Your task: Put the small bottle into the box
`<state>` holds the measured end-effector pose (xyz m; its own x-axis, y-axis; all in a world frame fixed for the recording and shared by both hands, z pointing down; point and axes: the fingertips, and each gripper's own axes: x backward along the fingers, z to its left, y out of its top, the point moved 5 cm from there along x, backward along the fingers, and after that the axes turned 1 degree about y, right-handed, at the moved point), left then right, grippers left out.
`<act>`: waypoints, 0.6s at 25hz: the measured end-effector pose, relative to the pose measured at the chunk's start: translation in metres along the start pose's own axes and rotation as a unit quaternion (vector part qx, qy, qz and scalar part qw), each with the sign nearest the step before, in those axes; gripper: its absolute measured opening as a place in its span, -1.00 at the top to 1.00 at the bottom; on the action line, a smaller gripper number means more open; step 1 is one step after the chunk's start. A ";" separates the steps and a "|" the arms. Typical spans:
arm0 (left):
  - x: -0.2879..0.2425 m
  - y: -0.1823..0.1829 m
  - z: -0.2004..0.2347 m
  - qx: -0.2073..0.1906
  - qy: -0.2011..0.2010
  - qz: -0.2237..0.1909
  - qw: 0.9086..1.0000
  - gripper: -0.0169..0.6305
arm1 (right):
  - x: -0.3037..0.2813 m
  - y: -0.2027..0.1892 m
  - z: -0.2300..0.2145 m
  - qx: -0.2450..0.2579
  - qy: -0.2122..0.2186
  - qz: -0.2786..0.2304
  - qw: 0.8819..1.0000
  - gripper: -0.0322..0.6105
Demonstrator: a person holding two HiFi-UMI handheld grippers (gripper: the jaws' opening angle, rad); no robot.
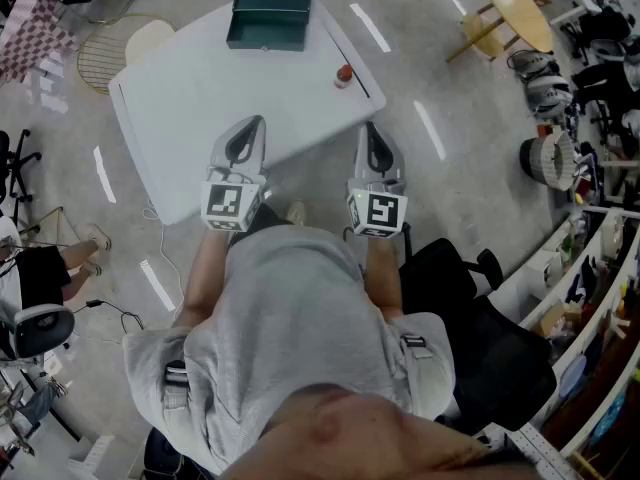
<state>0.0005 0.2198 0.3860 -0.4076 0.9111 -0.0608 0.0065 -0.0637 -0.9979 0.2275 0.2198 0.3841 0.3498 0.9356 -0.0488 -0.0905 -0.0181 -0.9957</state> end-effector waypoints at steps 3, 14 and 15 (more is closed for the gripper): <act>0.002 0.001 -0.003 -0.001 0.003 0.002 1.000 0.91 | 0.003 0.000 -0.002 0.003 0.000 0.003 1.000 0.89; -0.001 -0.007 -0.016 0.002 -0.003 0.016 1.000 0.91 | 0.005 -0.013 -0.009 0.002 0.003 0.030 1.000 0.89; -0.001 -0.008 -0.016 0.001 -0.003 0.018 1.000 0.91 | 0.005 -0.013 -0.010 0.001 0.004 0.032 0.999 0.89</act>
<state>0.0156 0.2254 0.3935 -0.4135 0.9055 -0.0956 0.0197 -0.0961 -0.9952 0.2393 0.2212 0.3958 0.3514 0.9294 -0.1131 -0.1146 -0.0772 -0.9904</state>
